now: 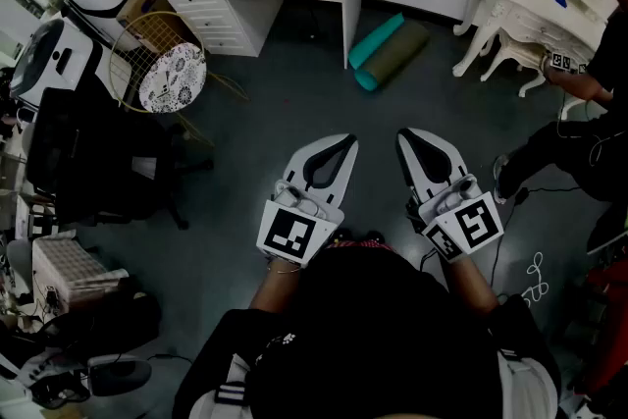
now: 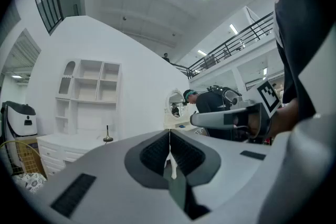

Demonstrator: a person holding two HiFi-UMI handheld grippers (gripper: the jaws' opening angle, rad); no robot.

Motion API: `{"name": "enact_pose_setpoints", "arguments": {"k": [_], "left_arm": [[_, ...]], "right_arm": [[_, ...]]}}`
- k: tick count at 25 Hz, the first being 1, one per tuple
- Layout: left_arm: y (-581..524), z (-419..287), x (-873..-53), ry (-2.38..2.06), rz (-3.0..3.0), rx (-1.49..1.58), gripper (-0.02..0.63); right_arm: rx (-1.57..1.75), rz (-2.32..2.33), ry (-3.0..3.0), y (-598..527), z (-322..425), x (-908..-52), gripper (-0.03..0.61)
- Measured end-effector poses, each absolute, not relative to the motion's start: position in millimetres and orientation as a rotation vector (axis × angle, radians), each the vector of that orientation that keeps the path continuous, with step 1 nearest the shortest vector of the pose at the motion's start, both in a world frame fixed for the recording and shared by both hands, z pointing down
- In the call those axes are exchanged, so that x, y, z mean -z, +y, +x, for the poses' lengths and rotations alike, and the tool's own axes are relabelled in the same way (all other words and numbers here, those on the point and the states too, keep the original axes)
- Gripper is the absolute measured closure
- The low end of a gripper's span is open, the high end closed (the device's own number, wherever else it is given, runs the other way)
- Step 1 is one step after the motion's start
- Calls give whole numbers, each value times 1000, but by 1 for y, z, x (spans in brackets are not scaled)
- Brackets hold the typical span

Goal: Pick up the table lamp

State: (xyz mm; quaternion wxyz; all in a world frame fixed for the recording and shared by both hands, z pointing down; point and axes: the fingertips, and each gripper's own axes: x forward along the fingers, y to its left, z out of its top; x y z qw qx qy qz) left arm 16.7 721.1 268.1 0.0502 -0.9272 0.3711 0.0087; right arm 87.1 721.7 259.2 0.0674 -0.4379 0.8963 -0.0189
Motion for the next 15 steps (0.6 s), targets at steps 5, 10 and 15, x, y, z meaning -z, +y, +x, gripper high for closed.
{"name": "enact_pose_setpoints", "arguments": {"k": [5, 10, 15], "left_arm": [[719, 23, -271, 1149, -2823, -21, 600], [716, 28, -272, 1171, -2825, -21, 600], [713, 36, -271, 1195, -2816, -10, 600]], "right_arm": [[75, -1342, 2686, 716, 97, -262, 563], [93, -1325, 2681, 713, 104, -263, 563], [101, -1302, 2683, 710, 113, -261, 563]]}}
